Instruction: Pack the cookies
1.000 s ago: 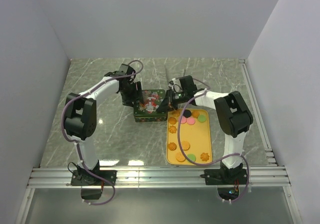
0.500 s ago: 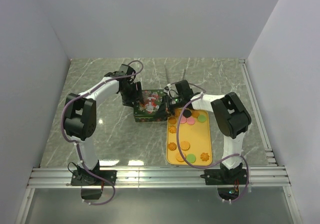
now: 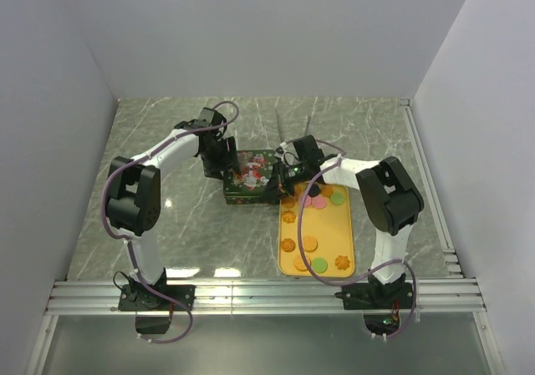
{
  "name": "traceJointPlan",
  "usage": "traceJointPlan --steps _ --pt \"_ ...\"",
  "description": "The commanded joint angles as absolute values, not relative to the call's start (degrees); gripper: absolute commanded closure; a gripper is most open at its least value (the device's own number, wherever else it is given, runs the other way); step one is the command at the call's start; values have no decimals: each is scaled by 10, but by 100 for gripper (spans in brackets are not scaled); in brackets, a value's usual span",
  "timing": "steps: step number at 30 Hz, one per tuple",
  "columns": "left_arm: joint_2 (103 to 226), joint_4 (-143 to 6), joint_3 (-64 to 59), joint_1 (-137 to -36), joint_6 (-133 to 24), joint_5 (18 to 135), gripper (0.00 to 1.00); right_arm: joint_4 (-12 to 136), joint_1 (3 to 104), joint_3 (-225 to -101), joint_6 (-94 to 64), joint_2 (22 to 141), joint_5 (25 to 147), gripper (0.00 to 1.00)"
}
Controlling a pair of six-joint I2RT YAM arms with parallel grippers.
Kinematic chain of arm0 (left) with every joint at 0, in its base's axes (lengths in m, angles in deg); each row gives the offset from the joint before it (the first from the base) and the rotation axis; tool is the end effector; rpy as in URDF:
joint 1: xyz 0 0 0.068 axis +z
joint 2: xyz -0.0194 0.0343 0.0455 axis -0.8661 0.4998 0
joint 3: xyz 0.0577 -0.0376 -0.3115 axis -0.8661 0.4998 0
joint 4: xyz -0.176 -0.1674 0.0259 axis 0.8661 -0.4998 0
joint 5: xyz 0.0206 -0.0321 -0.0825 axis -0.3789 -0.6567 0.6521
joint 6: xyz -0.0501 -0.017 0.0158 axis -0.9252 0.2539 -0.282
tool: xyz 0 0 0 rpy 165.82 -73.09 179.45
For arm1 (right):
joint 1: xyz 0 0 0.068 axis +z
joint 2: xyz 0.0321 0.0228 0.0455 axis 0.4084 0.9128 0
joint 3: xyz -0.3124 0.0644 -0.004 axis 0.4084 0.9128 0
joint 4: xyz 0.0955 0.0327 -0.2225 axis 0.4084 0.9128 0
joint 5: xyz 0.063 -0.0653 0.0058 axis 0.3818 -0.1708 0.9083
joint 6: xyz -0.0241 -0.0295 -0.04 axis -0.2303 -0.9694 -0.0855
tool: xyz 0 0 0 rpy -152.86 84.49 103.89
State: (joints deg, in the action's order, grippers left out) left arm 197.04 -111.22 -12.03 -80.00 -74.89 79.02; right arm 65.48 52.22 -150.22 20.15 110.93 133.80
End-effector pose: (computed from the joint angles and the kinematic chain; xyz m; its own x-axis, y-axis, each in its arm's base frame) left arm 0.3624 -0.1393 0.2621 -0.9479 -0.2085 -0.2408 -0.1141 0.9280 -0.3545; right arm 0.3254 0.2091 0.2064 -0.9938 -0.1032 -0.0417 -0.0826 0.4327 0.8978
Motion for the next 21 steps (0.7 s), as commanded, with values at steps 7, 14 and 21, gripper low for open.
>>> traceJointPlan --steps 7,14,21 --pt "1946 -1115 -99 -803 -757 765 33 742 529 -1583 153 1001 1329 90" --pt "1943 -1113 -97 -803 -762 765 34 712 528 -1632 187 1016 1352 90" --pt "1938 -1113 -93 -803 -764 768 34 505 492 -1560 306 1110 1369 92"
